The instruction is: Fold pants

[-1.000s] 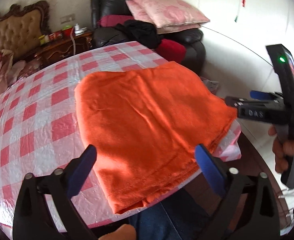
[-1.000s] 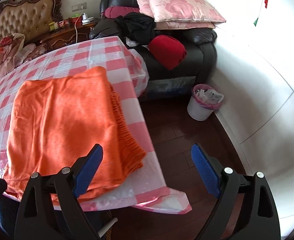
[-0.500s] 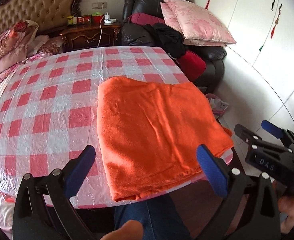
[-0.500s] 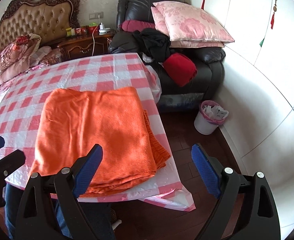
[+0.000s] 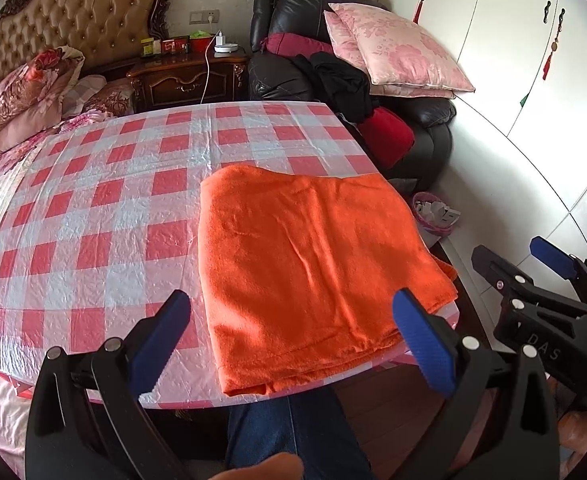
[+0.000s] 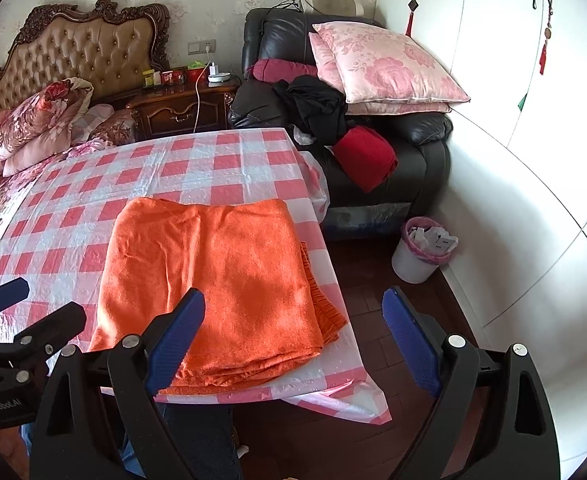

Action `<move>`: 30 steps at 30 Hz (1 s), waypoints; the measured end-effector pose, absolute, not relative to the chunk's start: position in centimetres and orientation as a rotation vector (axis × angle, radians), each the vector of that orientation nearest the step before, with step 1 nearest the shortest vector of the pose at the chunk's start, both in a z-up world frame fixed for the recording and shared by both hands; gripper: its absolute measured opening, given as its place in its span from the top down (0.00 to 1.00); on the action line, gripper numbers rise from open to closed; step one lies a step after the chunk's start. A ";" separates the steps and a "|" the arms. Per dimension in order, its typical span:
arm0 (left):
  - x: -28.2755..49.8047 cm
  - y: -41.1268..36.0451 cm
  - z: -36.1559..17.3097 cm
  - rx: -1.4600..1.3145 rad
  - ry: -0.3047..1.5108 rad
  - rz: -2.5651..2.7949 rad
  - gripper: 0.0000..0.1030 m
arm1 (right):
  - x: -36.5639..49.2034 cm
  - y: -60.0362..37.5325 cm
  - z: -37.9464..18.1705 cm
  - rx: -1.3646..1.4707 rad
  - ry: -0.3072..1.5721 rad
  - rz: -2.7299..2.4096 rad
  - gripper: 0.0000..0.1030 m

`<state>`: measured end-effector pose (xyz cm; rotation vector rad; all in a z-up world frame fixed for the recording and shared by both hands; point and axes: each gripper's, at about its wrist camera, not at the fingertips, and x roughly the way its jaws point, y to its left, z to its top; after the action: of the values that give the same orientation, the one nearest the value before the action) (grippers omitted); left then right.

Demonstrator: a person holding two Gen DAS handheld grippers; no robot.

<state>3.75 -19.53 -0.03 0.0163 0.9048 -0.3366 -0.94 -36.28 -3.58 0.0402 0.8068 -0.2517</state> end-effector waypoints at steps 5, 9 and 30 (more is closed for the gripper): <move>3.7 -19.7 -0.1 0.020 0.906 -0.340 0.02 | -1.0 -36.3 -3.7 0.043 0.810 -0.248 0.15; 3.7 -19.8 -0.1 0.024 0.904 -0.344 0.02 | -0.9 -36.3 -3.7 0.044 0.811 -0.248 0.15; 3.6 -19.9 -0.1 0.031 0.903 -0.343 0.02 | -1.0 -36.3 -3.8 0.049 0.810 -0.247 0.15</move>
<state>3.63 -19.95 -0.12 0.0311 0.9031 -0.3428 -1.00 -36.34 -3.78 0.0485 0.8099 -0.2471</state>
